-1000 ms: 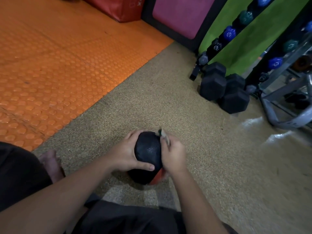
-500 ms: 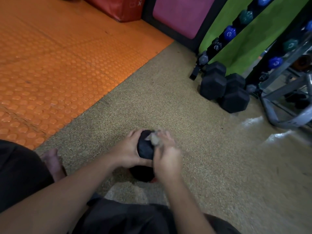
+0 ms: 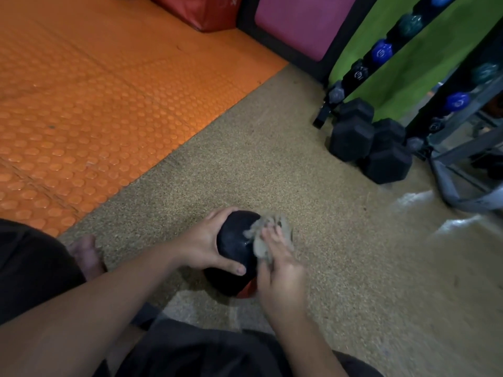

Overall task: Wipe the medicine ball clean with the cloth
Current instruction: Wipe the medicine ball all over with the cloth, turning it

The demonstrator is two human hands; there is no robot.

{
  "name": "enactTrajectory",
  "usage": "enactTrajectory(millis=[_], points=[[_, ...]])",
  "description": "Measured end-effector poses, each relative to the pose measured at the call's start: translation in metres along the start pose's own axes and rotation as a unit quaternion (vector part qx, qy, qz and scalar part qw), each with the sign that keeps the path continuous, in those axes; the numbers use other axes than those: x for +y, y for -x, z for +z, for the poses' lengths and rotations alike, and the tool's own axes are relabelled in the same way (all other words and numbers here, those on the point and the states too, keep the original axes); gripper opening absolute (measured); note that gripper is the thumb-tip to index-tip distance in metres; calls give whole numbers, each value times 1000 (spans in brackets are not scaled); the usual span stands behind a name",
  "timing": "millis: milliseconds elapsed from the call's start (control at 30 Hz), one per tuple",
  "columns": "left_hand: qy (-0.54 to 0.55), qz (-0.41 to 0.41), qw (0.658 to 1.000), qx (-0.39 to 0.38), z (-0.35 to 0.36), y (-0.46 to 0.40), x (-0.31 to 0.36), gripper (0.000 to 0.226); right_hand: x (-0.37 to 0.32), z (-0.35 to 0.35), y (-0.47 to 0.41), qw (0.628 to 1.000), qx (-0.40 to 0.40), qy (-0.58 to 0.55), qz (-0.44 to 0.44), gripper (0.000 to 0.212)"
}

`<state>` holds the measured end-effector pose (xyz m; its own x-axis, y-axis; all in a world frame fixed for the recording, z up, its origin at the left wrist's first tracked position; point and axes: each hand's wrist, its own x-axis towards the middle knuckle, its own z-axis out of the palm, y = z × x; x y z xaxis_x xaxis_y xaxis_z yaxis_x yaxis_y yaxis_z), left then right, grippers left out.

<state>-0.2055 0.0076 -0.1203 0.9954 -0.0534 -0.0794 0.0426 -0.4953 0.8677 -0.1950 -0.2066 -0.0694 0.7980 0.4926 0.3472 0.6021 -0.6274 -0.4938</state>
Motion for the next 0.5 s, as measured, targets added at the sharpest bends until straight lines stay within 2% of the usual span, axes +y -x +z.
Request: enactTrajectory(millis=[67,100,133,167,233,267,333,400,433,467,500], points=[[17,-3,1000,0,-4,-6,-5,125,-2,-5,6,988,-81,23,-133,60],[22,-7,1000,-1,-5,-8,-6,128,3,-10,0,982,-102,30,-153,62],[25,-12,1000,1,-4,-9,-4,133,13,-12,-9,986,-107,10,-130,59],[22,-16,1000,4,-4,-8,0,138,21,-13,-20,994,-82,-25,-72,50],[1,-11,1000,5,-2,-6,7,145,25,-10,-40,991,14,-100,93,27],[-10,-7,1000,6,0,-5,8,145,19,-5,-41,983,47,-114,138,24],[-16,4,1000,4,-2,-2,6,138,1,6,-28,993,32,-64,89,32],[3,6,1000,-3,-5,2,2,129,-2,3,-12,996,-49,22,-68,53],[10,5,1000,-4,-6,3,1,125,5,-5,-13,989,-84,32,-116,58],[13,5,1000,-5,-7,3,2,122,18,-9,-19,987,-105,16,-117,53],[11,4,1000,-8,-6,4,5,120,26,-14,-26,992,-107,-26,-61,37]])
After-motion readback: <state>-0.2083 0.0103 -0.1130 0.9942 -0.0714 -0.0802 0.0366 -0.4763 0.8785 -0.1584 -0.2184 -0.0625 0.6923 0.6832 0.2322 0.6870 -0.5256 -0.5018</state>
